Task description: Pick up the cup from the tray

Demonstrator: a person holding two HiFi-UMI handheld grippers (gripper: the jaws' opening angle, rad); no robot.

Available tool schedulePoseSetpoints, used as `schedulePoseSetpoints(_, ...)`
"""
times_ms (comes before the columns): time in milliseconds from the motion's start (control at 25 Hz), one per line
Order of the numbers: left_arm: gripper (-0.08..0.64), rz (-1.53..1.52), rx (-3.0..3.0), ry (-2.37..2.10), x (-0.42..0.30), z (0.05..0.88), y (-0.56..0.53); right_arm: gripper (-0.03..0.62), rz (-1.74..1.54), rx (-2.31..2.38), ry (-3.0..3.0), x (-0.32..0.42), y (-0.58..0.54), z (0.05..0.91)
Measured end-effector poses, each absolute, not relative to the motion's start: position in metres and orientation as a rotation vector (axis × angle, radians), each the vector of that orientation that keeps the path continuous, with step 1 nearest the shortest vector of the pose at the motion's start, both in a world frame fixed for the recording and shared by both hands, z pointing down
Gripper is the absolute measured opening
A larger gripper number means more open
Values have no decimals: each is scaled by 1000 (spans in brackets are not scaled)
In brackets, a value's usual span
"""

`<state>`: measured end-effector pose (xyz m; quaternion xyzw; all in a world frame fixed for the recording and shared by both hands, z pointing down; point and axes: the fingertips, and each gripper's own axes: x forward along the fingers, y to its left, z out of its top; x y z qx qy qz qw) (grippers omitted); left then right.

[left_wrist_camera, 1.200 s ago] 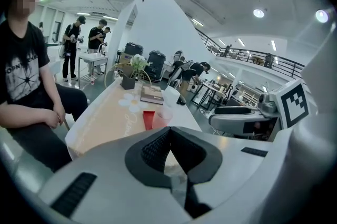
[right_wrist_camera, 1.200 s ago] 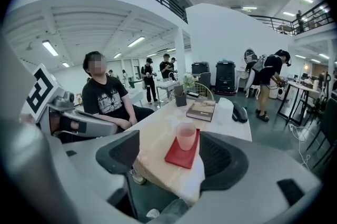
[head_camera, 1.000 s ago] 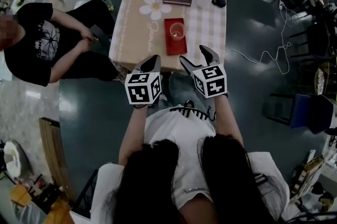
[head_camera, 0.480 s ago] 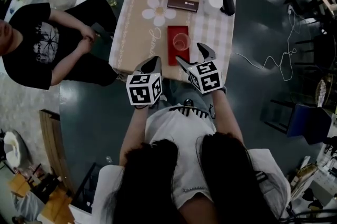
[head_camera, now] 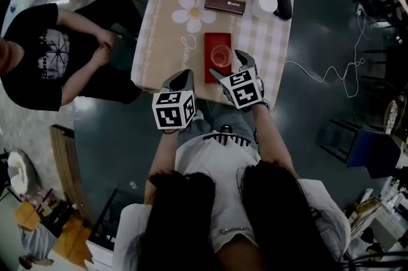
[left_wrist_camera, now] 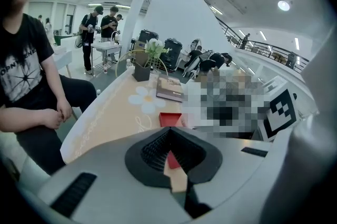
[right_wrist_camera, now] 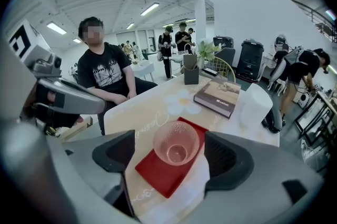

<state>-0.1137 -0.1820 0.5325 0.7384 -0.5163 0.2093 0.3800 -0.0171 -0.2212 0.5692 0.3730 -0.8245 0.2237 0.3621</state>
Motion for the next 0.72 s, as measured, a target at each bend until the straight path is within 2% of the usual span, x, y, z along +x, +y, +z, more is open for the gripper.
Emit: schedulePoseSetpoints(720, 6, 593, 1824, -1330, -119, 551, -199, 396, 651, 871, -1982, -26, -241, 619)
